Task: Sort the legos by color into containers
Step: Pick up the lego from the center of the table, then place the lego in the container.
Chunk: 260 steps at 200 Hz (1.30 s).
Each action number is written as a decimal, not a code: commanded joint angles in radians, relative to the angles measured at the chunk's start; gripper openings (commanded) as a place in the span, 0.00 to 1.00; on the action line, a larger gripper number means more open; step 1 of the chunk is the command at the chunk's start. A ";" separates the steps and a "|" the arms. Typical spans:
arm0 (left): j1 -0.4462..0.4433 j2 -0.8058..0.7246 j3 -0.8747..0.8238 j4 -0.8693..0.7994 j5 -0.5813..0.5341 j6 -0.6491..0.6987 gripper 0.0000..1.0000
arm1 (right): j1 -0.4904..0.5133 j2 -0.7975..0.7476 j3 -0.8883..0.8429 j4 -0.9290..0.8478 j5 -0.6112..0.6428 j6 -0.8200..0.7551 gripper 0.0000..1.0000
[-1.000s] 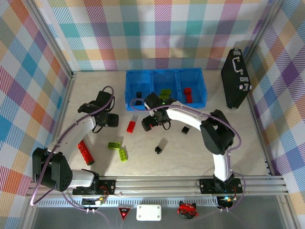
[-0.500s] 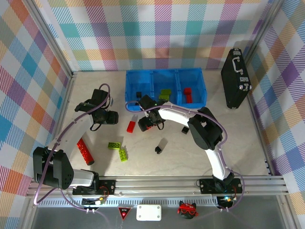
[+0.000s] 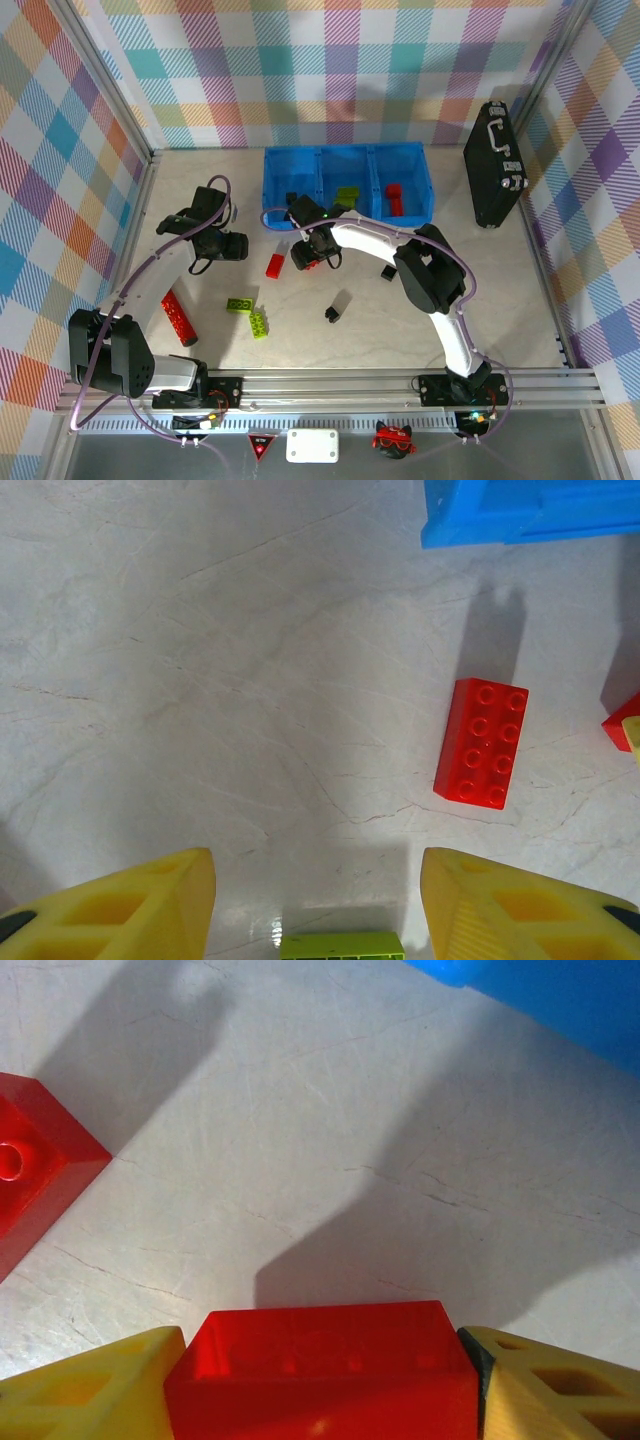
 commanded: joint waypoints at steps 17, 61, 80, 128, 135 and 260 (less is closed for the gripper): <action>0.011 -0.032 -0.012 0.005 -0.002 0.014 0.56 | 0.009 -0.028 0.040 -0.043 0.008 0.004 0.66; 0.013 -0.030 -0.010 0.007 0.001 0.014 0.56 | 0.000 -0.070 0.054 -0.084 0.032 0.027 0.66; 0.013 -0.029 -0.010 0.008 0.005 0.014 0.56 | -0.020 -0.117 0.038 -0.097 0.025 0.046 0.66; 0.014 -0.024 -0.009 0.007 0.014 0.014 0.56 | -0.117 -0.282 -0.049 -0.122 0.020 0.056 0.66; 0.014 -0.026 -0.009 0.007 0.014 0.014 0.56 | -0.140 -0.305 -0.059 -0.127 0.016 0.056 0.66; 0.020 -0.026 -0.008 0.007 0.008 0.014 0.56 | -0.521 -0.227 0.142 -0.218 0.056 0.342 0.69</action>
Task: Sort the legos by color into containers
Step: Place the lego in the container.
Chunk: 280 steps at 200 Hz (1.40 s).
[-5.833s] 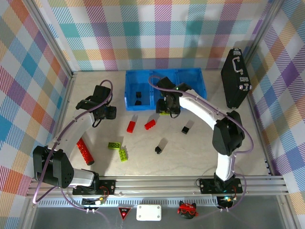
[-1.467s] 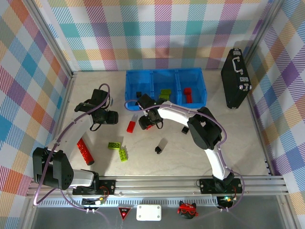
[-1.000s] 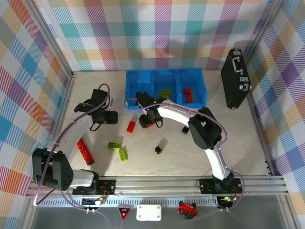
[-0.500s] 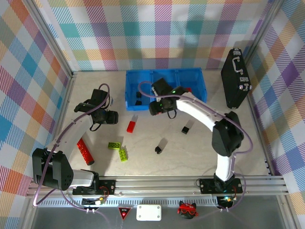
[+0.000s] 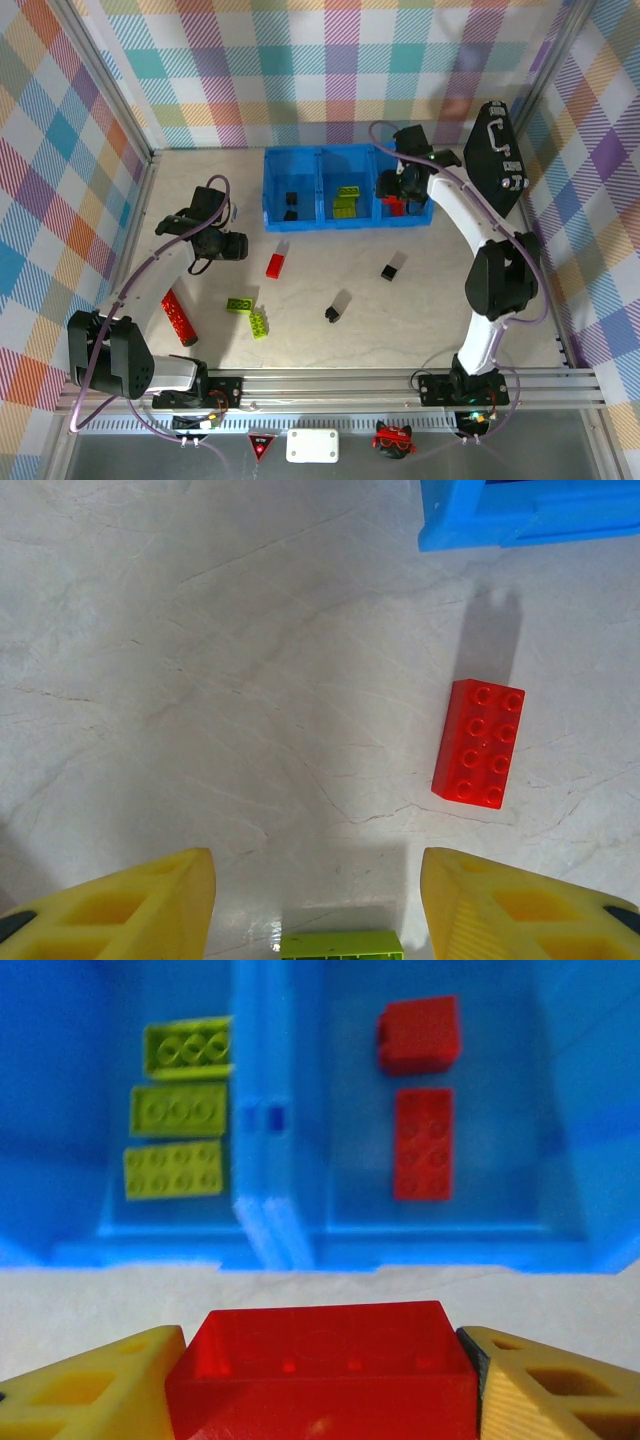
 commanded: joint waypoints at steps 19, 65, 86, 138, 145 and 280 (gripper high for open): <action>0.017 -0.018 -0.008 0.007 0.002 0.011 0.56 | -0.020 0.118 0.150 -0.100 0.095 0.456 0.66; 0.018 -0.020 -0.009 0.008 0.020 0.007 0.56 | -0.019 0.241 0.306 -0.277 0.199 0.926 0.63; 0.018 -0.021 -0.007 0.005 0.015 0.010 0.56 | -0.020 0.277 0.307 -0.270 0.207 1.063 0.60; 0.018 -0.039 -0.005 0.002 0.006 0.014 0.56 | -0.015 0.402 0.432 -0.393 0.297 1.266 0.56; 0.018 -0.041 -0.005 0.001 0.005 0.015 0.56 | -0.012 0.410 0.436 -0.398 0.312 1.288 0.56; 0.023 -0.055 -0.005 0.002 0.019 0.021 0.56 | 0.003 0.575 0.595 -0.442 0.457 1.400 0.65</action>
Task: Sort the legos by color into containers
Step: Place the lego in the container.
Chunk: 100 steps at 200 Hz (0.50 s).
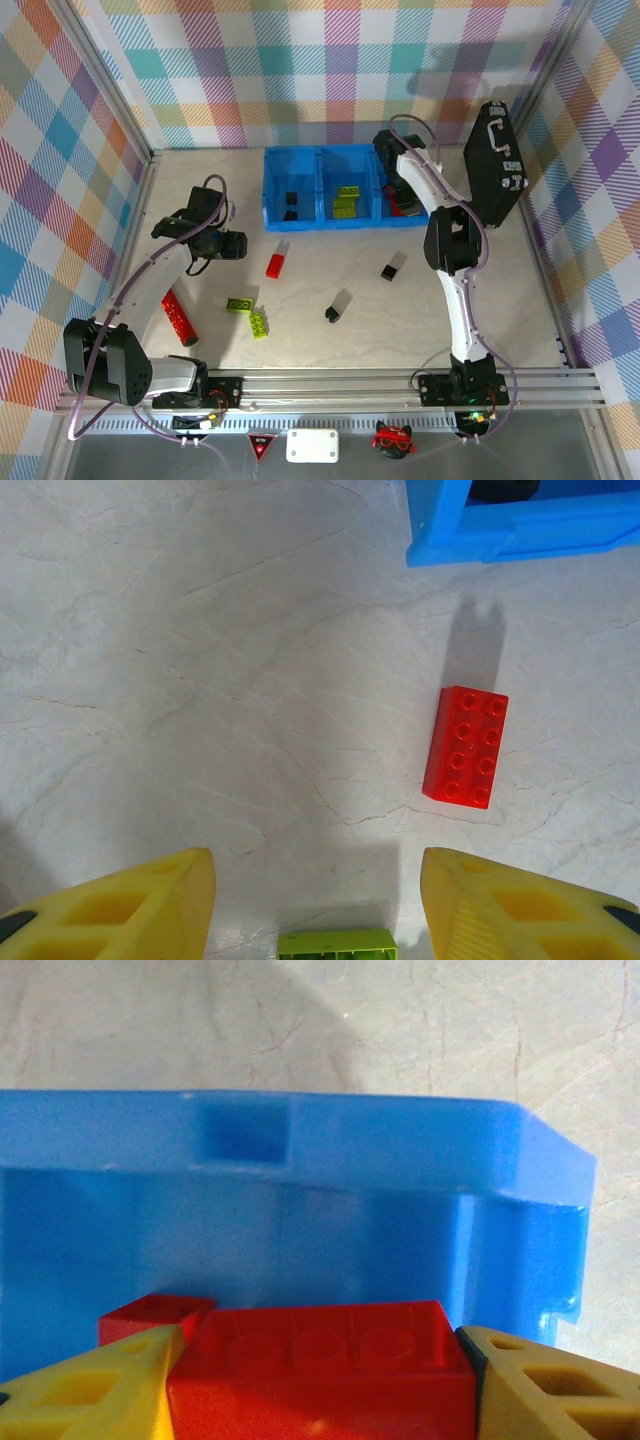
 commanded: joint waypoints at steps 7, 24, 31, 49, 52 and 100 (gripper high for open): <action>0.023 -0.021 -0.005 0.004 0.014 0.019 0.56 | 0.005 0.017 0.033 -0.036 0.053 0.036 0.66; 0.025 -0.023 -0.005 0.006 0.017 0.020 0.56 | 0.006 0.025 0.037 -0.032 0.058 0.033 0.70; 0.029 -0.023 -0.005 0.006 0.018 0.020 0.56 | 0.006 0.027 0.038 -0.034 0.058 0.030 0.72; 0.035 -0.021 -0.005 0.007 0.022 0.019 0.56 | 0.005 0.024 0.040 -0.036 0.057 0.029 0.76; 0.035 -0.021 -0.005 0.007 0.023 0.018 0.56 | 0.005 0.023 0.041 -0.037 0.057 0.027 0.76; 0.041 -0.027 -0.011 0.010 0.035 0.016 0.56 | 0.016 -0.044 0.047 -0.066 0.103 -0.016 0.82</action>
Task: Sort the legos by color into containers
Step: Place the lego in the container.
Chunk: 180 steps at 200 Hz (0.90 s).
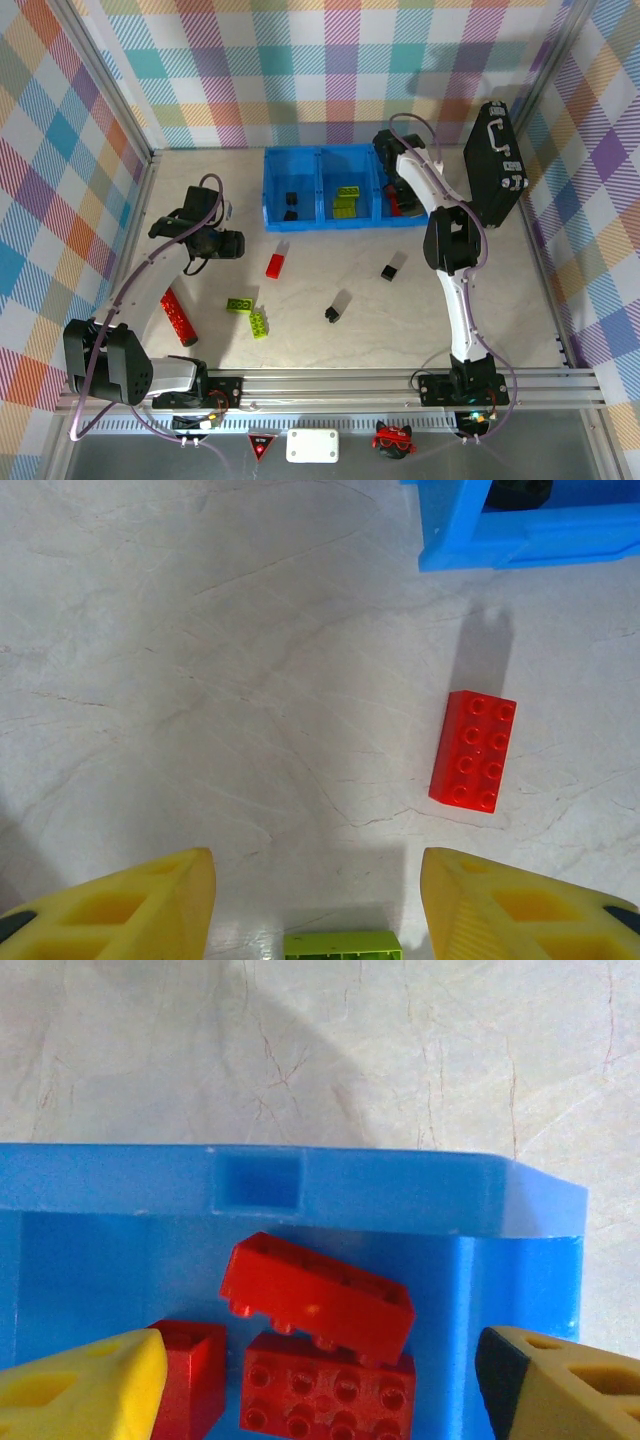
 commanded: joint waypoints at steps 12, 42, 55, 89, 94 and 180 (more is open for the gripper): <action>0.017 -0.029 -0.010 0.010 0.016 0.014 0.56 | 0.021 -0.075 0.021 -0.036 0.063 -0.072 0.82; 0.016 -0.032 -0.014 0.009 0.014 0.013 0.56 | 0.056 -0.130 0.010 0.031 0.096 -0.297 0.82; 0.017 -0.038 -0.019 0.008 0.011 0.011 0.56 | 0.068 -0.154 -0.013 0.047 0.125 -0.393 0.82; 0.016 -0.035 -0.022 0.008 0.005 0.009 0.56 | 0.076 -0.287 -0.232 0.247 0.036 -0.713 0.80; 0.016 -0.033 -0.021 0.008 0.007 0.009 0.56 | 0.075 -0.310 -0.268 0.294 -0.001 -0.788 0.79; 0.017 0.001 -0.021 0.008 0.031 0.009 0.56 | 0.076 -0.535 -0.570 0.441 -0.476 -1.436 0.77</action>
